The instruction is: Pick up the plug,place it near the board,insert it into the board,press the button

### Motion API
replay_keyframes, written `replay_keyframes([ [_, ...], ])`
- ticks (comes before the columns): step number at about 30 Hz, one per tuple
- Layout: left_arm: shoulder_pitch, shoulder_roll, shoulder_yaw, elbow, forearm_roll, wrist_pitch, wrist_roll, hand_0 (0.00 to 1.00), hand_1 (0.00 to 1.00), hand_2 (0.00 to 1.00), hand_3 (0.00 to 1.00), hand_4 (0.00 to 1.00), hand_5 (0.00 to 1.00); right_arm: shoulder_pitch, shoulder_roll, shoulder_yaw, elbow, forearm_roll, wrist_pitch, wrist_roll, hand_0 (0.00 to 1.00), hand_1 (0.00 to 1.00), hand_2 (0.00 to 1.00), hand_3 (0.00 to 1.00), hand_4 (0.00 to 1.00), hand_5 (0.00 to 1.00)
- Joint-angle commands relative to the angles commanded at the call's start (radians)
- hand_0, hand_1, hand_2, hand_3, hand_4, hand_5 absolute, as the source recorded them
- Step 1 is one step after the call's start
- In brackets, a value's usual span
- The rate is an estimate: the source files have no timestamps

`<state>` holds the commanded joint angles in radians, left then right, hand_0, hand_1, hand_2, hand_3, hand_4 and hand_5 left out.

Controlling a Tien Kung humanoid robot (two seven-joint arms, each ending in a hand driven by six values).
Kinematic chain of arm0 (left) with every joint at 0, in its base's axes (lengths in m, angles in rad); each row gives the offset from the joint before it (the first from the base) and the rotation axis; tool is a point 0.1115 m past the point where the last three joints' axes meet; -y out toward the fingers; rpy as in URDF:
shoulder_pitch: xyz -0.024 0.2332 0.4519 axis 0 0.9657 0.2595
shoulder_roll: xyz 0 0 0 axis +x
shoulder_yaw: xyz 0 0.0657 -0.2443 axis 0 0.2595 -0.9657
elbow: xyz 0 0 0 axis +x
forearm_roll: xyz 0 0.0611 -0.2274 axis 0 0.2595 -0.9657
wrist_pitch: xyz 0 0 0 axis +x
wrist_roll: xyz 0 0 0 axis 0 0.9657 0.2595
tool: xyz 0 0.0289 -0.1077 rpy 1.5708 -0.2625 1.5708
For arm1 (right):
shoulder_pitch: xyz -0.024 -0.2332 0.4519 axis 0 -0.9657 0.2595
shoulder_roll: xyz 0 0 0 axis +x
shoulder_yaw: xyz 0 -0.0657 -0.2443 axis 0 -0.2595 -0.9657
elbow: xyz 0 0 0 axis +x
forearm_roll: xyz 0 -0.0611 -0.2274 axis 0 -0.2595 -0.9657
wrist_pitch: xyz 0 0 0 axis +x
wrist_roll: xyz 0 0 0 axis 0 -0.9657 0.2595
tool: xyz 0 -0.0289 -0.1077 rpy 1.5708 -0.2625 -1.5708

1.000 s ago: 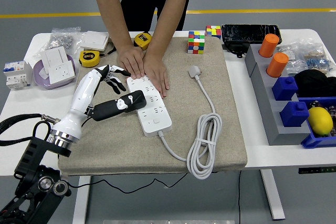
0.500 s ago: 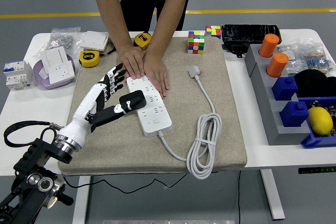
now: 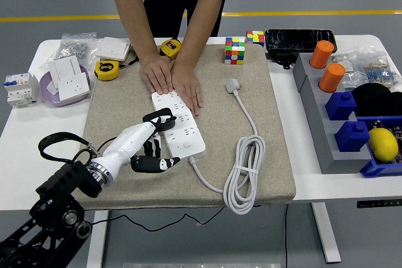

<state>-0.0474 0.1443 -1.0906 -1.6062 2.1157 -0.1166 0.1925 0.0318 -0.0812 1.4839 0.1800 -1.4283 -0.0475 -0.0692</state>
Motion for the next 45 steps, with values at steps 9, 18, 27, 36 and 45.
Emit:
replay_keyframes([
  [9,-0.011,0.000,0.035,0.027,0.026,-0.037,0.033,0.160,0.011,0.141,0.865,0.547,0.002,0.006,-0.001,-0.016,0.000,0.018,-0.002,0.004,0.804,0.709,0.716,0.758,0.998,0.989],
  [18,-0.029,-0.016,0.072,0.072,0.037,-0.032,0.030,0.160,0.010,0.141,0.871,0.561,0.002,0.004,0.001,-0.012,0.000,0.013,-0.002,0.001,0.803,0.709,0.716,0.757,0.998,0.988],
  [27,-0.028,-0.019,0.071,0.083,0.042,-0.028,0.029,0.159,0.010,0.141,0.870,0.564,0.002,0.003,0.000,-0.013,0.000,0.013,-0.002,0.001,0.804,0.709,0.715,0.758,0.998,0.988],
  [36,-0.034,-0.033,0.070,0.096,0.049,-0.023,0.028,0.157,0.010,0.141,0.871,0.567,0.002,0.005,0.002,-0.022,0.000,0.021,-0.003,0.001,0.803,0.709,0.716,0.757,0.998,0.989],
  [45,-0.032,-0.037,0.066,0.102,0.064,-0.030,0.034,0.158,0.010,0.141,0.865,0.567,0.002,0.004,0.001,-0.020,0.000,0.020,-0.003,0.001,0.803,0.709,0.716,0.757,0.998,0.988],
])
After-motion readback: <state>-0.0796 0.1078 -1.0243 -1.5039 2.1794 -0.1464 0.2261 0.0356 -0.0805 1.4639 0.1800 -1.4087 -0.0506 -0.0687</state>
